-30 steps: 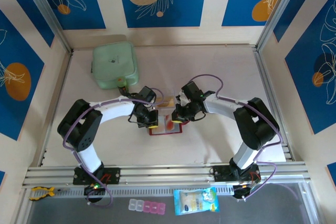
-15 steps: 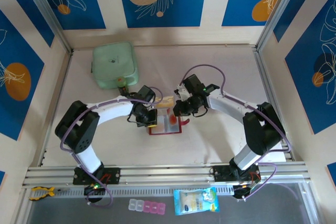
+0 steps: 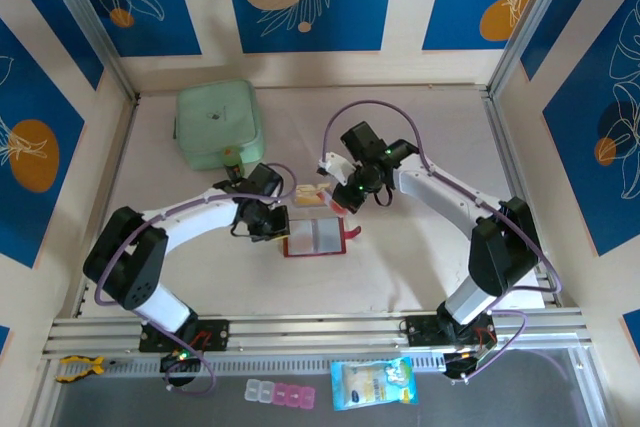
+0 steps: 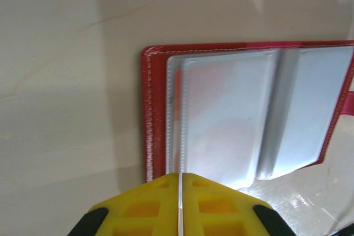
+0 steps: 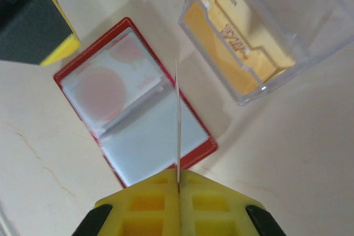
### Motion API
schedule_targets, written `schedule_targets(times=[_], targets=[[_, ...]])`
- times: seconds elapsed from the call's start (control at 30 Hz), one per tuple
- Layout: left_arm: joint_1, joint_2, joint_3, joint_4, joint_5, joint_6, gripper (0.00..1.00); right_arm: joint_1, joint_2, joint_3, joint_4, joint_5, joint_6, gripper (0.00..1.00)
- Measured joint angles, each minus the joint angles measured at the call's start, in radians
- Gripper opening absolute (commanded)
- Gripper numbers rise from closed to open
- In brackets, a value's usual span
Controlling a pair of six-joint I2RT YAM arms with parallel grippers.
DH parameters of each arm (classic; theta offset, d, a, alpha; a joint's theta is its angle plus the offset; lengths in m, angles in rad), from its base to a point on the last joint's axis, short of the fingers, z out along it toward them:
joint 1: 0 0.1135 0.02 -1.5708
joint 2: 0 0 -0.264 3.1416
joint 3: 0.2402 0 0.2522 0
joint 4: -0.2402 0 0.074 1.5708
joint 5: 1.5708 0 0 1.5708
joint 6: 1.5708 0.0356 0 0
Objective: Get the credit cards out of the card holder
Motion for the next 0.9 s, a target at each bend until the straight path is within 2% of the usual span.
schedule_targets(times=[0.17,0.33,0.9], targets=[[0.002,0.013,-0.030,0.025,0.008,-0.001,0.14,0.000,0.066,0.107,-0.045,0.037,-0.164,0.00],[0.002,0.046,-0.071,0.067,0.035,-0.009,0.16,-0.006,0.148,0.209,-0.076,0.045,-0.264,0.00],[0.004,0.053,-0.091,0.121,0.081,-0.032,0.16,-0.056,0.393,0.542,-0.188,-0.028,-0.450,0.00]])
